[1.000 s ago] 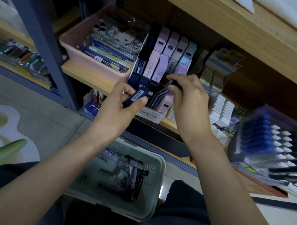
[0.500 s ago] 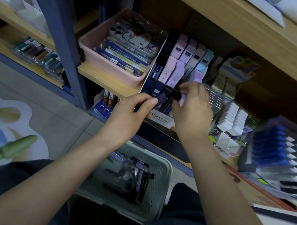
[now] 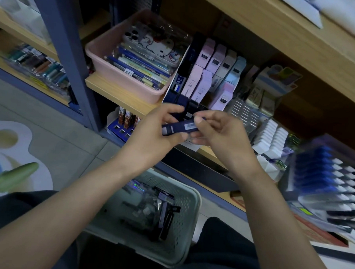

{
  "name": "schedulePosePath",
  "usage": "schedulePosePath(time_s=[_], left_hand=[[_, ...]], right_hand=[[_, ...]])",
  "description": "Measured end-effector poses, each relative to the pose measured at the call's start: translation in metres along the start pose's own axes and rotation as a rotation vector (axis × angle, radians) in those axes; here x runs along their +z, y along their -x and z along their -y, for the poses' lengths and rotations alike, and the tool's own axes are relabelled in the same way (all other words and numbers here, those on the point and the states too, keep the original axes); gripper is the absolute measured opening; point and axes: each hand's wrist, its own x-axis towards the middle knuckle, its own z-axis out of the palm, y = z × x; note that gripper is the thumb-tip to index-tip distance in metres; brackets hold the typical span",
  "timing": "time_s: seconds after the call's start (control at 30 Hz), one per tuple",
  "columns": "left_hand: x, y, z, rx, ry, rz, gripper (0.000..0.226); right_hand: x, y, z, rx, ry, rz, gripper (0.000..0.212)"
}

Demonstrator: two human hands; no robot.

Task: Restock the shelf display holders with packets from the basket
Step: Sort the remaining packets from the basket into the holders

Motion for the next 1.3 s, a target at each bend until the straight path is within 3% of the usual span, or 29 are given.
schedulePosePath(time_s=[0.2, 0.37, 0.47, 0.6, 0.8, 0.93, 1.07, 1.2, 1.3], left_hand=[[0.009, -0.005, -0.008, -0.050, 0.219, -0.133, 0.033], [0.014, -0.007, -0.015, 0.079, 0.200, -0.160, 0.024], [0.017, -0.006, -0.018, 0.172, 0.132, -0.094, 0.021], [0.021, -0.006, -0.018, 0.220, 0.074, -0.019, 0.025], [0.015, -0.009, -0.011, 0.222, 0.032, -0.012, 0.024], [-0.005, -0.019, -0.003, 0.348, -0.163, -0.047, 0.014], [-0.031, -0.039, 0.011, 0.496, -0.517, -0.029, 0.024], [-0.041, -0.048, 0.024, 0.532, -0.747, 0.093, 0.039], [-0.044, -0.049, 0.029, 0.543, -0.764, 0.095, 0.034]], right_hand=[[-0.020, 0.006, -0.002, -0.021, -0.149, -0.023, 0.007], [-0.028, 0.010, -0.015, -0.154, 0.298, 0.060, 0.011], [-0.025, 0.015, -0.018, -0.227, 0.324, 0.077, 0.011], [-0.027, 0.017, -0.013, -0.399, 0.261, -0.053, 0.031], [-0.023, 0.013, -0.014, -0.481, 0.429, -0.109, 0.025], [-0.015, 0.007, -0.012, -0.538, 0.401, -0.217, 0.020], [-0.013, 0.001, -0.007, -0.568, 0.351, -0.327, 0.016], [-0.002, -0.006, -0.004, -0.593, 0.392, -0.320, 0.015], [0.009, -0.012, -0.006, -0.568, 0.448, -0.264, 0.016]])
